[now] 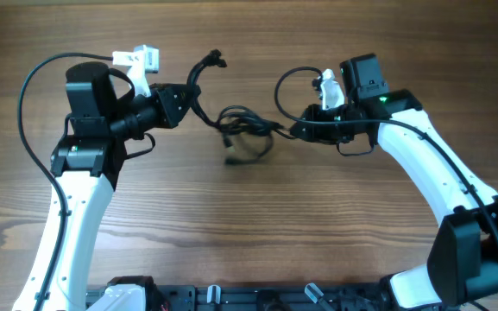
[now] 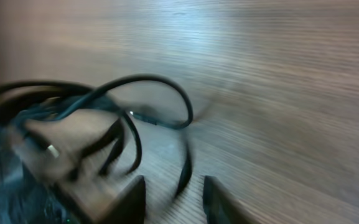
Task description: Untangle cables
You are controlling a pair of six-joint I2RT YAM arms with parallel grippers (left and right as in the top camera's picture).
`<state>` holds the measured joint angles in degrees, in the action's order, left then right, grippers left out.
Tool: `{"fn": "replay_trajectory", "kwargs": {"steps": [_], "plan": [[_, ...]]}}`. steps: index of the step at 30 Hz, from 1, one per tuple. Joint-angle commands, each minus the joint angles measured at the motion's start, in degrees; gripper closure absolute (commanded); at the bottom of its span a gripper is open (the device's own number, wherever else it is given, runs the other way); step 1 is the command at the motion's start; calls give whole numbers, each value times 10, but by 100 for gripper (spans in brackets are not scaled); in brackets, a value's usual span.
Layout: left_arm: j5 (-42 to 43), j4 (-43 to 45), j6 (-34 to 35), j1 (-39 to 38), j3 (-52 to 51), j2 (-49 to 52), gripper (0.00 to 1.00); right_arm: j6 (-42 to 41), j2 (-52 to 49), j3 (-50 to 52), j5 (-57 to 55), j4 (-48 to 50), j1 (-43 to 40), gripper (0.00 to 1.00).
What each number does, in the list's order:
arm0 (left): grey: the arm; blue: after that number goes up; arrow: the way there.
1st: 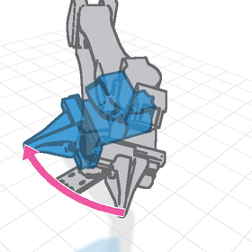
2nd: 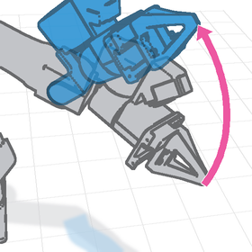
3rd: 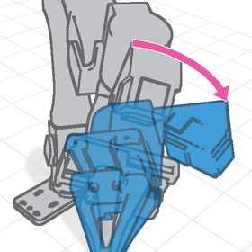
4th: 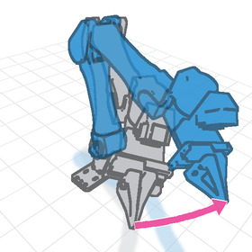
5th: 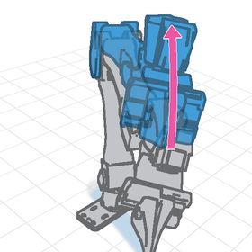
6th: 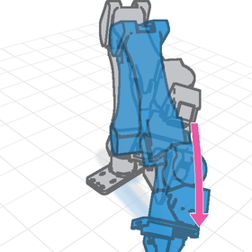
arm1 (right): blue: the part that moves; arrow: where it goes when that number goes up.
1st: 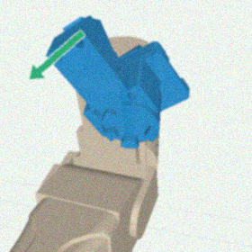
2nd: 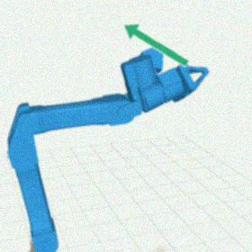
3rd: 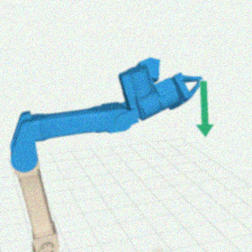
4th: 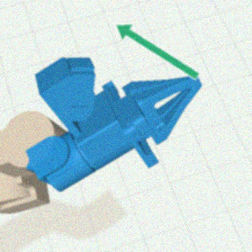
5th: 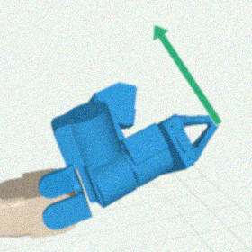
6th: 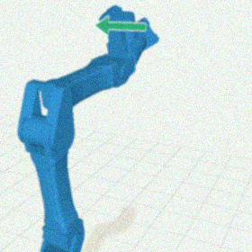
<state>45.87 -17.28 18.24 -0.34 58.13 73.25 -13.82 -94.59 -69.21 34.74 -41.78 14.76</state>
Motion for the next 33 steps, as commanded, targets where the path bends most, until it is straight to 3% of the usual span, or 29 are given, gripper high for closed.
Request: {"fn": "replay_trajectory", "kwargs": {"steps": [1,5,9,13,23,33], "plan": [[88,-1,-11,5,15,-12,96,106,54,-61,47,2,19,46],[119,-1,10,5,15,-12,96,110,68,-81,-7,33,42,35],[158,-1,27,6,15,-12,96,137,62,-81,-7,69,66,34],[155,1,76,5,15,-12,96,104,60,-81,-7,82,83,34],[-73,-1,375,-42,15,-12,96,63,59,-81,-5,107,150,33],[-97,30,566,-82,15,-13,96,46,32,-80,-39,143,173,32]]}}
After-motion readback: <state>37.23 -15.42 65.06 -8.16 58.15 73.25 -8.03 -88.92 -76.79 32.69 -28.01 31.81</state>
